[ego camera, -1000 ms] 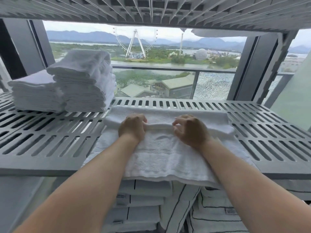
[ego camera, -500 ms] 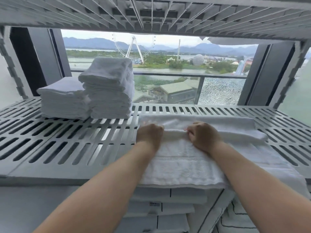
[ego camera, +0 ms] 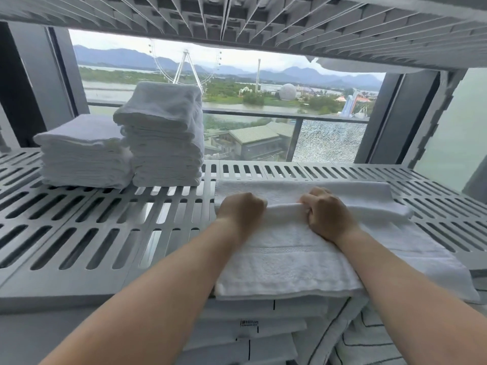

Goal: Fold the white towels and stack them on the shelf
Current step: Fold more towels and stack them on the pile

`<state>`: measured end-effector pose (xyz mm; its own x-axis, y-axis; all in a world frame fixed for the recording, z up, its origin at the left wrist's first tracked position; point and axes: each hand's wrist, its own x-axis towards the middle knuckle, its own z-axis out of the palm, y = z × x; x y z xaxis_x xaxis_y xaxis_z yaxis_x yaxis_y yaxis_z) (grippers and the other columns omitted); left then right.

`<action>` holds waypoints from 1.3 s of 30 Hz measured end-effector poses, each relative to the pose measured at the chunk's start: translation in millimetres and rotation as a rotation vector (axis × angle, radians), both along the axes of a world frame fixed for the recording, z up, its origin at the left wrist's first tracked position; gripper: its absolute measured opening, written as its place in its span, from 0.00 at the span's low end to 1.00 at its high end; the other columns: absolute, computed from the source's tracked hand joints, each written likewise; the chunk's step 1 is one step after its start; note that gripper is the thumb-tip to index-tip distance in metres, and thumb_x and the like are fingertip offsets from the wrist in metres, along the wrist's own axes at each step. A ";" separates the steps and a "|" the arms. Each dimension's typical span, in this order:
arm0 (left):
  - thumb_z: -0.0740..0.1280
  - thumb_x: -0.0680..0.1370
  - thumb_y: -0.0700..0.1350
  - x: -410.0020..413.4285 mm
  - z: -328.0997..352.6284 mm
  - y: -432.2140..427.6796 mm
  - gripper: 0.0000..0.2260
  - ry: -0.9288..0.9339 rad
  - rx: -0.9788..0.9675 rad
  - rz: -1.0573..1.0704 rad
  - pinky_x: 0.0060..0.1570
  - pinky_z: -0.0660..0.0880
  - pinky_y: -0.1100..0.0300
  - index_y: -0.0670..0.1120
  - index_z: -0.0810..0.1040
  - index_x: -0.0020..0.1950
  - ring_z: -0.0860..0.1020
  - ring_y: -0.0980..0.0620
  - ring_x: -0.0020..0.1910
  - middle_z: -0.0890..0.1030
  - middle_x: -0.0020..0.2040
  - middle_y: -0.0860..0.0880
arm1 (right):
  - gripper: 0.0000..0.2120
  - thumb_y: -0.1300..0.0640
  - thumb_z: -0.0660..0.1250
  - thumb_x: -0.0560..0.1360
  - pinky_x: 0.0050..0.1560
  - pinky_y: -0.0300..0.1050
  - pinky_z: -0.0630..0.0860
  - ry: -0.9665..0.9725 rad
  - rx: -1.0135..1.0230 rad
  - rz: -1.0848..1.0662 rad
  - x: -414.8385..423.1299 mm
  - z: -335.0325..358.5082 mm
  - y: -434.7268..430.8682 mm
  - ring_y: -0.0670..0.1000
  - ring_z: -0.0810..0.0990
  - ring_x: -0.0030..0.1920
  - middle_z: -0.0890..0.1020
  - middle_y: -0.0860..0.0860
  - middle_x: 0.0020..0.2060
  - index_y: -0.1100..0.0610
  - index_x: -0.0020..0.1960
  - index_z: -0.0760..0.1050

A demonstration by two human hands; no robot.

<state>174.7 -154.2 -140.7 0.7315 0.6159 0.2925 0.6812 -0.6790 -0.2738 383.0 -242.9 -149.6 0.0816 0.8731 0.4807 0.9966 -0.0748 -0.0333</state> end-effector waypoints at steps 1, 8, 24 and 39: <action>0.62 0.74 0.29 0.3 0.2 -1.0 0.16 0.023 0.020 -0.018 0.37 0.76 0.53 0.45 0.79 0.55 0.83 0.43 0.49 0.83 0.49 0.45 | 0.13 0.68 0.62 0.71 0.52 0.51 0.76 0.010 0.012 0.001 -0.7 -0.5 -0.7 0.58 0.78 0.50 0.79 0.55 0.44 0.59 0.50 0.81; 0.59 0.74 0.37 8.0 18.8 -4.5 0.05 -0.010 -0.161 0.001 0.27 0.63 0.59 0.47 0.71 0.42 0.73 0.47 0.36 0.71 0.37 0.50 | 0.14 0.71 0.59 0.71 0.48 0.48 0.76 0.128 0.067 -0.037 -2.1 -1.3 -3.1 0.54 0.78 0.46 0.81 0.52 0.40 0.57 0.42 0.80; 0.54 0.77 0.60 87.6 20.8 -3.1 0.37 0.067 -0.766 0.526 0.71 0.51 0.27 0.43 0.48 0.81 0.47 0.27 0.77 0.45 0.80 0.34 | 0.24 0.45 0.55 0.81 0.73 0.57 0.63 0.247 -0.354 -0.326 82.2 9.0 -8.2 0.57 0.64 0.74 0.67 0.55 0.74 0.49 0.75 0.67; 0.45 0.80 0.66 237.9 -15.2 -48.4 0.30 -0.120 -0.493 0.322 0.76 0.46 0.38 0.57 0.51 0.81 0.44 0.47 0.81 0.44 0.82 0.49 | 0.30 0.34 0.40 0.80 0.76 0.63 0.35 0.281 -0.574 -0.241 153.7 -6.9 -48.0 0.64 0.37 0.79 0.40 0.56 0.80 0.40 0.80 0.44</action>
